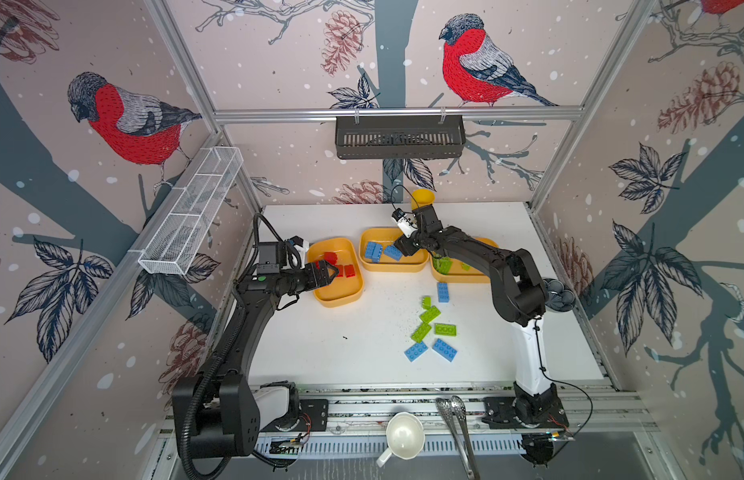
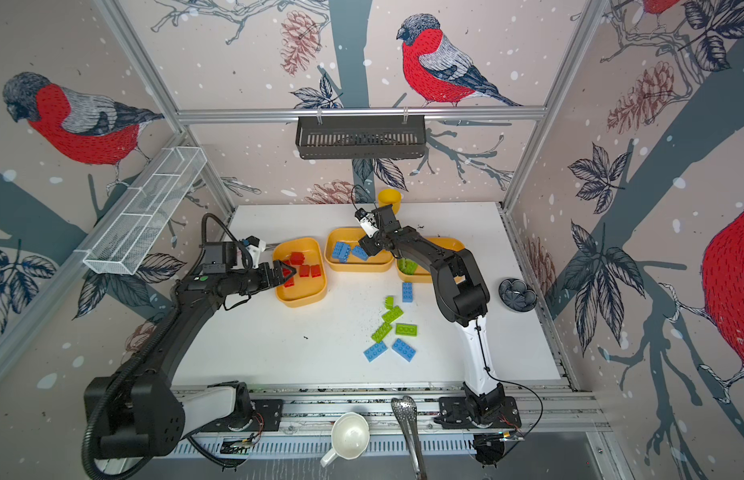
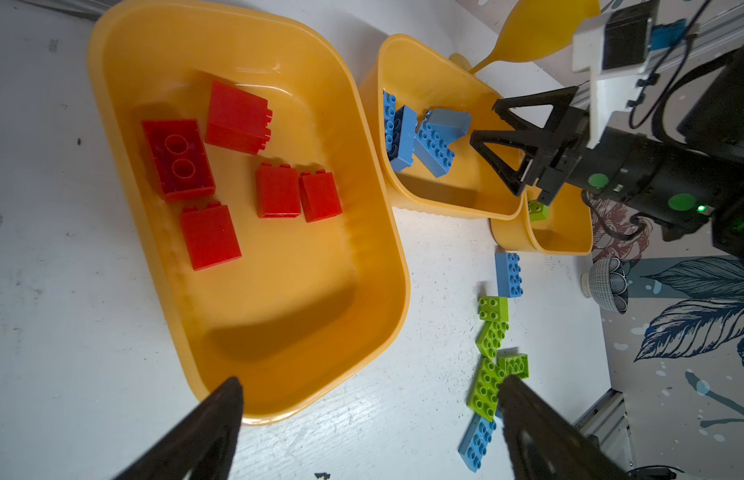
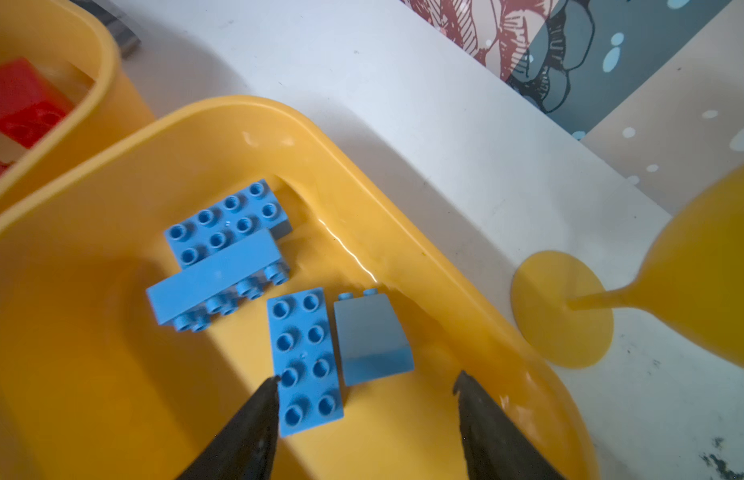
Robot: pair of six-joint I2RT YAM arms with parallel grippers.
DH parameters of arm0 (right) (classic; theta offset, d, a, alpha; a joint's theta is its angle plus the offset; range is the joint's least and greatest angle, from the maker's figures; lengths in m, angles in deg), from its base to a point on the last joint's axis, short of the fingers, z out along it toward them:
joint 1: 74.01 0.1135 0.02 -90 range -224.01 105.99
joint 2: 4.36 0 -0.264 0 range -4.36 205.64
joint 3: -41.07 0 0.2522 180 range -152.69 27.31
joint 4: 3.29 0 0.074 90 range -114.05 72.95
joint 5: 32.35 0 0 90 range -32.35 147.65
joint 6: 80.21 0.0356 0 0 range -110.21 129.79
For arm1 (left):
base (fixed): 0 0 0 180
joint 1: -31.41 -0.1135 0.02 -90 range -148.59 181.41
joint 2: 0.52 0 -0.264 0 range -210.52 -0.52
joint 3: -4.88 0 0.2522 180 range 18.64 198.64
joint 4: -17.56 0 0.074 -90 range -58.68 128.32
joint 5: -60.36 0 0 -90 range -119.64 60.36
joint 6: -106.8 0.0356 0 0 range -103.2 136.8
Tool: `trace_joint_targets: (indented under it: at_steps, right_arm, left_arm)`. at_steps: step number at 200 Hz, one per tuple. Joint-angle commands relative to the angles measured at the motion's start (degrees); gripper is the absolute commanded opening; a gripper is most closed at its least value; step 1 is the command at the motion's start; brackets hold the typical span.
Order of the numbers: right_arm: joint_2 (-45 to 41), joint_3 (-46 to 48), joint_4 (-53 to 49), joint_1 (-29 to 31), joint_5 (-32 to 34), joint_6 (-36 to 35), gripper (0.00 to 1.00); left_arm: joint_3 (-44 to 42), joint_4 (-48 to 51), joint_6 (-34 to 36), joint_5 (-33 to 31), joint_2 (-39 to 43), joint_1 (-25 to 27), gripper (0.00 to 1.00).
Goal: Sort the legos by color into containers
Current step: 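Carry the blue brick with the right gripper and drop it into the middle bin, then lower the right gripper onto a lime-green brick in the pile and grasp it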
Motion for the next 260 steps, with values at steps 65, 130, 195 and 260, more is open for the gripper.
trace_joint_targets:
  at_steps: [65, 130, 195, 260]
  right_arm:
    - [-23.8, 25.1, -3.0, 0.2, -4.1, 26.5, 0.82]
    - [-32.7, 37.5, -9.0, 7.1, 9.2, 47.1, 0.81]
    - [-27.0, 39.0, -5.5, 10.1, 9.9, 50.4, 0.64]
    - [-22.3, 38.0, -5.6, 11.1, 14.0, 48.5, 0.45]
  left_arm:
    - [0.1, -2.2, 1.1, 3.1, -2.1, -0.2, 0.95]
    - [-0.3, -3.0, 1.2, 4.1, -3.3, -0.1, 0.95]
    - [-1.2, -3.4, 1.2, 4.5, -2.6, -0.2, 0.94]
    - [-2.6, -3.5, 1.1, 4.1, -1.1, -0.1, 0.94]
